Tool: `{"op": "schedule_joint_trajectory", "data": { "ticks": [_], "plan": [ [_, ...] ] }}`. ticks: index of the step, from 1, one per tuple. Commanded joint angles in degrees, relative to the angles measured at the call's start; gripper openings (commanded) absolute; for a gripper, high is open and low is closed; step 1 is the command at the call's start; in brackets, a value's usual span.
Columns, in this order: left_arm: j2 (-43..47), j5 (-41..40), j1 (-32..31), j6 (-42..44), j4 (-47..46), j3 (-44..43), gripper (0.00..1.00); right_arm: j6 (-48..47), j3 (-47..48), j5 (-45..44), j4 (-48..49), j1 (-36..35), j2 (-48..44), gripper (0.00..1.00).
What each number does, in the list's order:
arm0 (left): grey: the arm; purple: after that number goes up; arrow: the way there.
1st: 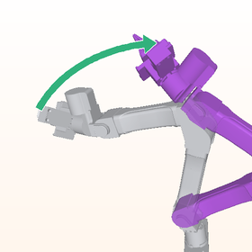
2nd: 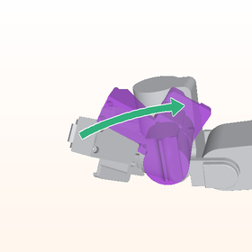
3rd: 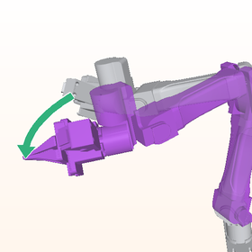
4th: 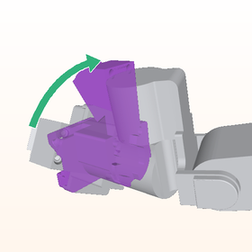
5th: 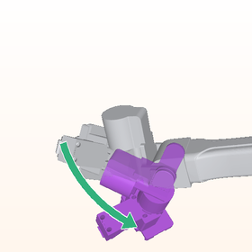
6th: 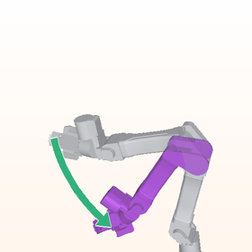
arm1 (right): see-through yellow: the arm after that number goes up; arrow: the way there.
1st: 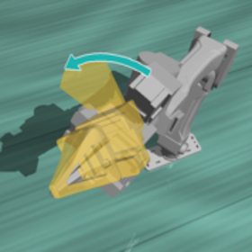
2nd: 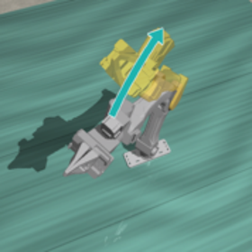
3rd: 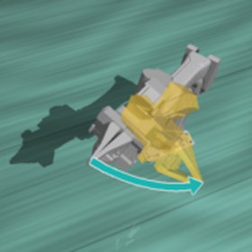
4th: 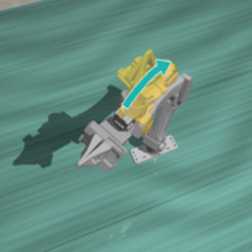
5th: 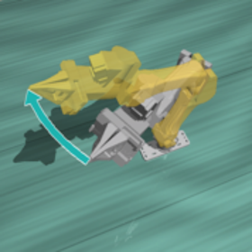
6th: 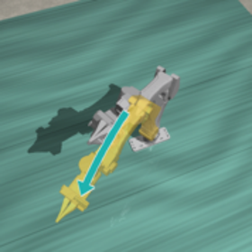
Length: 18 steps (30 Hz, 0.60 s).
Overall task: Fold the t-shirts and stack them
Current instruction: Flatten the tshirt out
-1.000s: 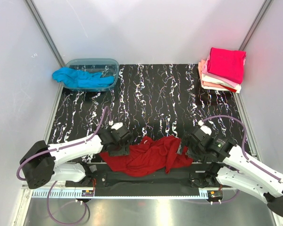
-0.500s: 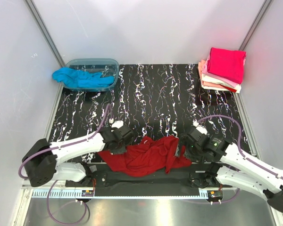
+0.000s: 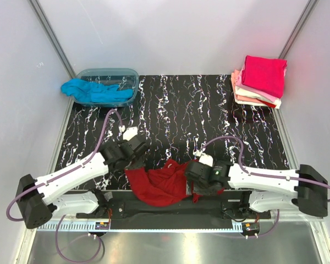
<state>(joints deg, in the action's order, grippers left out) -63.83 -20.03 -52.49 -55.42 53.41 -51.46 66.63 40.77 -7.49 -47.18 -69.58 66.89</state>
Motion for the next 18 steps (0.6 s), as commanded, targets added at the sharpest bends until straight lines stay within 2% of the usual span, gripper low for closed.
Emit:
{"op": "schedule_joint_trajectory", "data": {
  "ticks": [1,2,4,5,7,9,12,14,15,16,17,18],
  "plan": [
    [3.27,-1.76,0.54,0.40,0.99,0.40,0.00,0.61,0.79,-3.59,5.96,0.41,3.40,0.73],
    [3.80,-1.94,0.81,0.66,1.34,0.40,0.00,0.17,1.06,-3.41,5.78,1.89,4.38,0.60],
    [5.46,-2.20,1.51,0.84,2.05,0.40,0.00,-1.94,1.33,-1.93,6.48,3.57,6.93,0.47],
    [6.00,-2.29,2.21,1.36,2.14,0.40,0.00,-2.81,1.33,-0.96,7.27,4.79,7.63,0.36],
    [7.31,-2.20,3.44,1.80,2.49,0.31,0.00,-4.48,1.50,0.28,7.63,6.82,8.52,0.22],
    [7.84,-2.20,4.23,2.59,3.01,0.05,0.00,-4.93,2.02,-0.59,7.10,7.26,7.21,0.00],
    [8.55,-2.20,6.34,4.96,3.89,-1.35,0.00,-5.54,5.96,-5.58,0.36,7.62,3.79,0.00],
    [8.90,-1.42,9.76,8.46,4.16,-4.07,0.00,-7.82,10.09,-8.41,-6.66,11.20,1.50,0.00],
    [9.08,-1.07,11.17,9.88,4.51,-5.22,0.00,-11.57,10.81,-8.60,-7.48,13.66,-1.65,0.00],
    [9.25,-0.80,14.14,11.20,4.69,-7.92,0.00,-14.05,11.25,-7.55,-7.66,20.82,-3.68,0.00],
    [9.34,-0.45,15.56,13.91,4.86,-9.43,0.00,-16.68,11.34,-5.72,-6.10,25.07,-5.61,0.00],
    [9.17,-0.19,16.97,15.15,5.30,-11.10,0.00,-19.23,12.04,-0.91,-5.39,29.29,-8.24,0.00]
  ]
}}
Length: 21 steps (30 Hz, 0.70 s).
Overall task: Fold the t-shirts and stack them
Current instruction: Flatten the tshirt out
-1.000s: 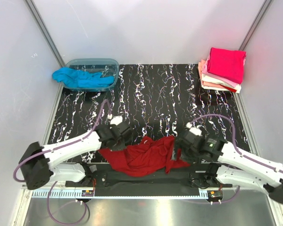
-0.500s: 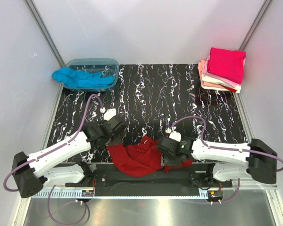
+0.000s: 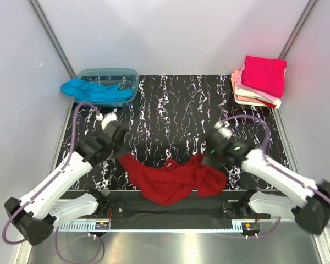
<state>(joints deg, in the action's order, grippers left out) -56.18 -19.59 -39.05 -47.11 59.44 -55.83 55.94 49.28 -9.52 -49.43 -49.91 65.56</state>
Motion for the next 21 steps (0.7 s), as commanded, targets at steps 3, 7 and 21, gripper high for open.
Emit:
{"op": "schedule_joint_trajectory", "data": {
  "ticks": [3,7,21],
  "plan": [
    [0.12,-0.62,8.01,11.42,0.76,-13.49,0.00,-19.69,8.98,8.17,-3.65,25.44,-5.90,0.00],
    [-1.99,-0.27,12.40,16.25,1.91,-25.42,0.00,-24.12,18.64,11.97,-5.76,33.99,-1.67,0.00],
    [-7.11,1.22,16.72,25.75,1.30,-50.69,0.00,-27.46,45.37,25.86,-7.70,46.75,3.27,0.00]
  ]
}}
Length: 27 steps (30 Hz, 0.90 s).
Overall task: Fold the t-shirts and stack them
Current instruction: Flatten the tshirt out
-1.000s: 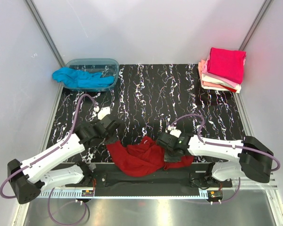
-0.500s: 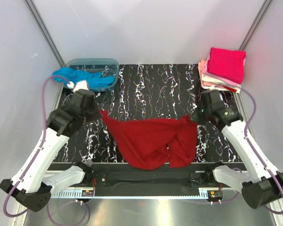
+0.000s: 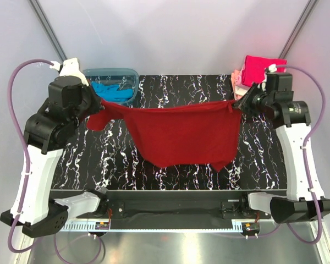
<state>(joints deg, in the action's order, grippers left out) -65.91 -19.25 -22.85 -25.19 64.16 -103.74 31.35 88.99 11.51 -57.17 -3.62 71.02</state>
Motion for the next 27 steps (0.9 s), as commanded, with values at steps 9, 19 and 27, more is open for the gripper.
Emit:
{"op": "schedule_joint_trajectory", "data": {
  "ticks": [9,19,27],
  "plan": [
    [19.74,8.25,0.53,13.84,-21.08,3.19,0.00,-2.00,2.52,18.52,14.43,0.45,-21.59,0.00],
    [29.79,14.05,0.53,21.32,-27.43,-3.56,0.00,-5.60,-0.49,16.01,22.20,0.37,-39.03,0.00],
    [20.48,16.17,0.53,24.40,-24.00,-14.89,0.00,-7.53,10.48,-0.86,14.65,0.37,-29.04,0.00]
  ]
}}
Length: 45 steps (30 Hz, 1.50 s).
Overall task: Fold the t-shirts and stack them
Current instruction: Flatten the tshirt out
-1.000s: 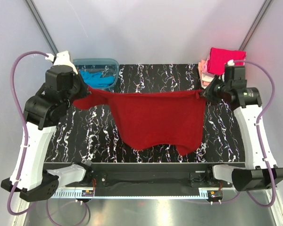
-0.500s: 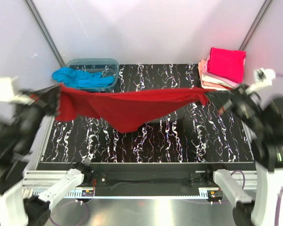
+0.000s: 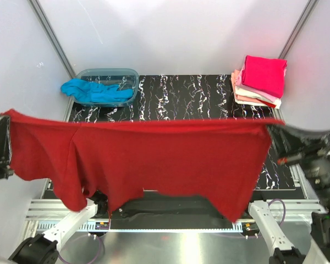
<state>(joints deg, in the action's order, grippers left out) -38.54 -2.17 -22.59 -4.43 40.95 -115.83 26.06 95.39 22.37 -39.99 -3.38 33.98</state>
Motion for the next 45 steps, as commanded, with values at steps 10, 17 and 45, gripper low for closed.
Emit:
{"op": "schedule_joint_trajectory", "data": {
  "ticks": [10,17,45],
  "plan": [
    [-26.12,-9.78,0.70,8.19,1.94,9.82,0.00,11.02,-6.39,-20.26,-13.29,0.21,33.33,0.00],
    [-60.08,-1.47,9.75,2.17,10.76,-0.54,0.50,9.37,-9.02,-14.02,-6.41,3.11,57.65,0.99],
    [-47.31,0.79,10.55,-17.19,-0.43,48.16,0.71,0.83,-11.74,-10.84,-2.28,-9.81,66.99,1.00]
  ]
}}
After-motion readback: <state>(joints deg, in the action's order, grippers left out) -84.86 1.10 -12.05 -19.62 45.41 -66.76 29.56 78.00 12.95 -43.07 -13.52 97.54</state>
